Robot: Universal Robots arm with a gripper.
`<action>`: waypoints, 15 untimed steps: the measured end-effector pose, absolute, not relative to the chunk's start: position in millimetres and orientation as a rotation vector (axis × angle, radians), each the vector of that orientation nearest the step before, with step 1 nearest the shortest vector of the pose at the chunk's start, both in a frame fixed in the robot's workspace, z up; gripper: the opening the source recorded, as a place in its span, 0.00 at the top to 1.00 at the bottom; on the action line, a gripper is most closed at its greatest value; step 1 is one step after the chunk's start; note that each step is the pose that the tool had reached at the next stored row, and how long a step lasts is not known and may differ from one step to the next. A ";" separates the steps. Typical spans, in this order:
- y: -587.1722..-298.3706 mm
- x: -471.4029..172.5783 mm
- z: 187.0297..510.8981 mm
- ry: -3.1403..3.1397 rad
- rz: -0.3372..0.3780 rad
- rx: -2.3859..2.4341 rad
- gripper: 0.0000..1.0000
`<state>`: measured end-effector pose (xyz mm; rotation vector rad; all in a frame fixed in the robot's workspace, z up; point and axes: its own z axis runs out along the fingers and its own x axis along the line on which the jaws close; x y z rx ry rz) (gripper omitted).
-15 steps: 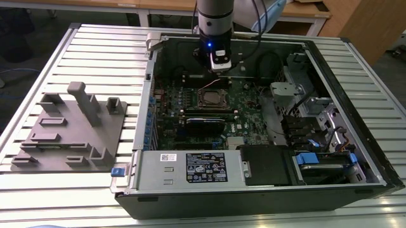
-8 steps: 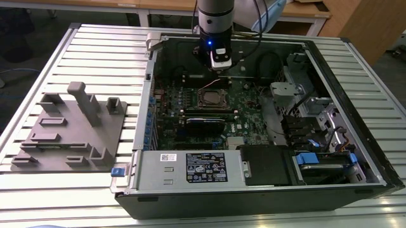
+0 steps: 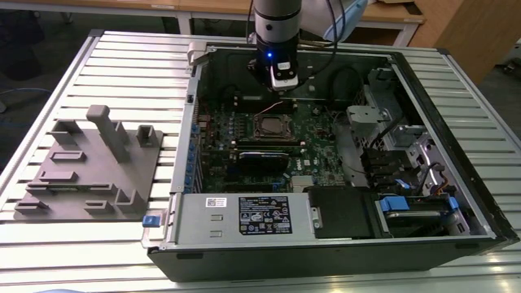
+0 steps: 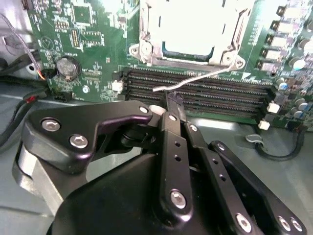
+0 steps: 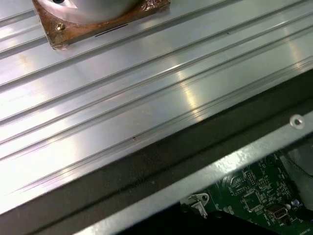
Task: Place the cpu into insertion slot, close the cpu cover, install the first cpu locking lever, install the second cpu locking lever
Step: 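Install the first cpu locking lever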
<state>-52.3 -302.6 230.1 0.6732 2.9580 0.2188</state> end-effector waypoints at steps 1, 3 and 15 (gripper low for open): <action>-303.7 -52.3 230.1 2.958 0.219 0.673 0.89; -305.1 -52.3 230.1 2.958 0.219 0.673 0.89; -306.2 -52.9 224.7 2.949 0.221 0.671 0.89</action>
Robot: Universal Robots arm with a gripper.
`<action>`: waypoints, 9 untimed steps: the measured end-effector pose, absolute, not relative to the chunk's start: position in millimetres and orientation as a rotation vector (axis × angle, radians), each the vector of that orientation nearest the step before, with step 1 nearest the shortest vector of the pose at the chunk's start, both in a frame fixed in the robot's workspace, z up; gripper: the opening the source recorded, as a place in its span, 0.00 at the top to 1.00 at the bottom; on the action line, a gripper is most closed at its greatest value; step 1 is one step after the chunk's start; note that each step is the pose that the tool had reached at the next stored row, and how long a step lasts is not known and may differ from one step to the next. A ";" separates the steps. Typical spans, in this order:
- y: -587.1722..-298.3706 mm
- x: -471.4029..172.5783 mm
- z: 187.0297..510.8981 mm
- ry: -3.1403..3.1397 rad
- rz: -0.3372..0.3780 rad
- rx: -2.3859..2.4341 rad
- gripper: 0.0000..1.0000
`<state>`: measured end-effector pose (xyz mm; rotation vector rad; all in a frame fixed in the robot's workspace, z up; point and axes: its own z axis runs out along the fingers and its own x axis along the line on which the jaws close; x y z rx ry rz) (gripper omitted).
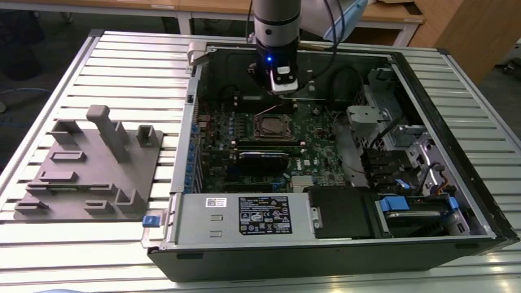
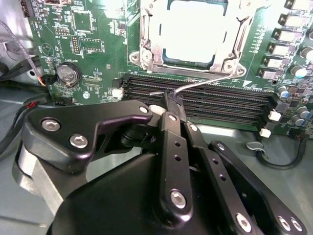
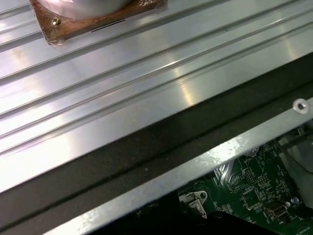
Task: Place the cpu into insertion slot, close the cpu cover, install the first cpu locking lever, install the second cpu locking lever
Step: 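Install the first cpu locking lever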
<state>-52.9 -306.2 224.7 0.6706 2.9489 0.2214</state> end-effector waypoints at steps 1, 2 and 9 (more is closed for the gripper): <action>-306.2 -52.9 224.2 2.949 0.221 0.671 0.89; -306.3 -52.9 223.6 2.948 0.221 0.671 0.89; -307.1 -52.9 219.0 2.946 0.222 0.674 0.89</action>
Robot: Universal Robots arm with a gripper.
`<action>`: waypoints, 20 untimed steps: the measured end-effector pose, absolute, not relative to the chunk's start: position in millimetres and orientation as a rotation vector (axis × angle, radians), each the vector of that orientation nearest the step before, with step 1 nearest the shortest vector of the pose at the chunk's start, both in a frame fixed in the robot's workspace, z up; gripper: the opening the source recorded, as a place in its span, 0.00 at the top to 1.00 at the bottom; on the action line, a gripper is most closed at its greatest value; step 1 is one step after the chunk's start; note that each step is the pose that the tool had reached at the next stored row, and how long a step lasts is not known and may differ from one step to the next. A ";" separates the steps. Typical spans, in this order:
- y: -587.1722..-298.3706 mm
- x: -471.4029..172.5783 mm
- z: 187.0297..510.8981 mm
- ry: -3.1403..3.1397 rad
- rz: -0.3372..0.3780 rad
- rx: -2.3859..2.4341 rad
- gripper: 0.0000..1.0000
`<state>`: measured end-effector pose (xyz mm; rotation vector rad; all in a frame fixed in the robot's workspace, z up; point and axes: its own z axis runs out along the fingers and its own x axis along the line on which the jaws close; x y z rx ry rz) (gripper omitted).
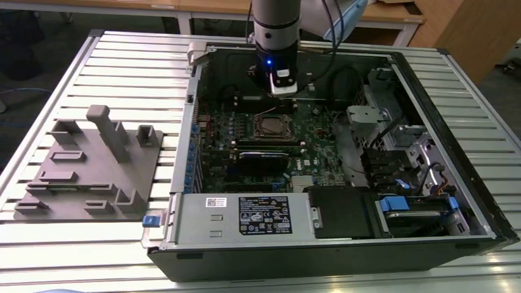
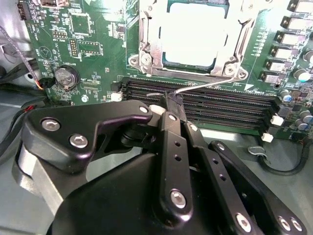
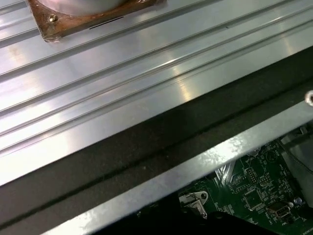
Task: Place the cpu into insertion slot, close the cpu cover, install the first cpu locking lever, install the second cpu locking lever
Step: 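Install the first cpu locking lever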
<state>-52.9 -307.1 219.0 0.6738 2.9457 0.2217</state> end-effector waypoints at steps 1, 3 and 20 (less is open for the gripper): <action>-307.2 -52.9 218.2 2.945 0.222 0.675 0.89; -307.2 -52.9 216.1 2.943 0.222 0.678 0.89; -307.2 -53.1 207.7 2.937 0.222 0.685 0.89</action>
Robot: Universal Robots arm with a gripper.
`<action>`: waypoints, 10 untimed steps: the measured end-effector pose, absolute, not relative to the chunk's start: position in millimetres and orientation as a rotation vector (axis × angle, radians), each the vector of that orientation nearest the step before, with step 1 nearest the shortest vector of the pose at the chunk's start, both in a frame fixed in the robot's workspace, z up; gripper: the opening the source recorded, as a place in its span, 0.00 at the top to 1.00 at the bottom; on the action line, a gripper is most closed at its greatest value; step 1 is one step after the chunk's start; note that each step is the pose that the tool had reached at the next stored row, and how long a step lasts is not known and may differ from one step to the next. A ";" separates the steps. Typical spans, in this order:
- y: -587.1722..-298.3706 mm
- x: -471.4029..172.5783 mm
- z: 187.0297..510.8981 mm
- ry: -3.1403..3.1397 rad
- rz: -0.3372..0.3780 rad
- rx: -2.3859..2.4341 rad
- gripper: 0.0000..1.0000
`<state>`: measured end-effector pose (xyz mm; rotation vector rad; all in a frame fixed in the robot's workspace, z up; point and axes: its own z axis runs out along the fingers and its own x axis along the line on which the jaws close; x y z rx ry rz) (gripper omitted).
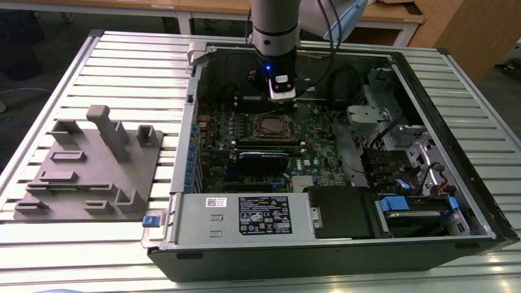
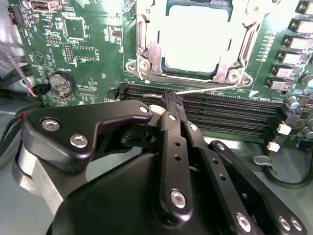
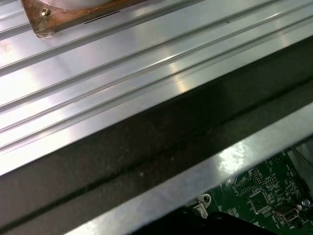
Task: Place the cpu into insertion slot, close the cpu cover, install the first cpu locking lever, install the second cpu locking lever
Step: 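Install the first cpu locking lever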
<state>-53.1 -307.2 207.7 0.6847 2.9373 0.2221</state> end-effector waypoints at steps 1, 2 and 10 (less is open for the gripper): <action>-307.2 -53.1 207.7 2.937 0.222 0.685 0.89; -307.2 -53.1 207.7 2.937 0.222 0.685 0.89; -307.2 -53.1 206.3 2.937 0.222 0.685 0.89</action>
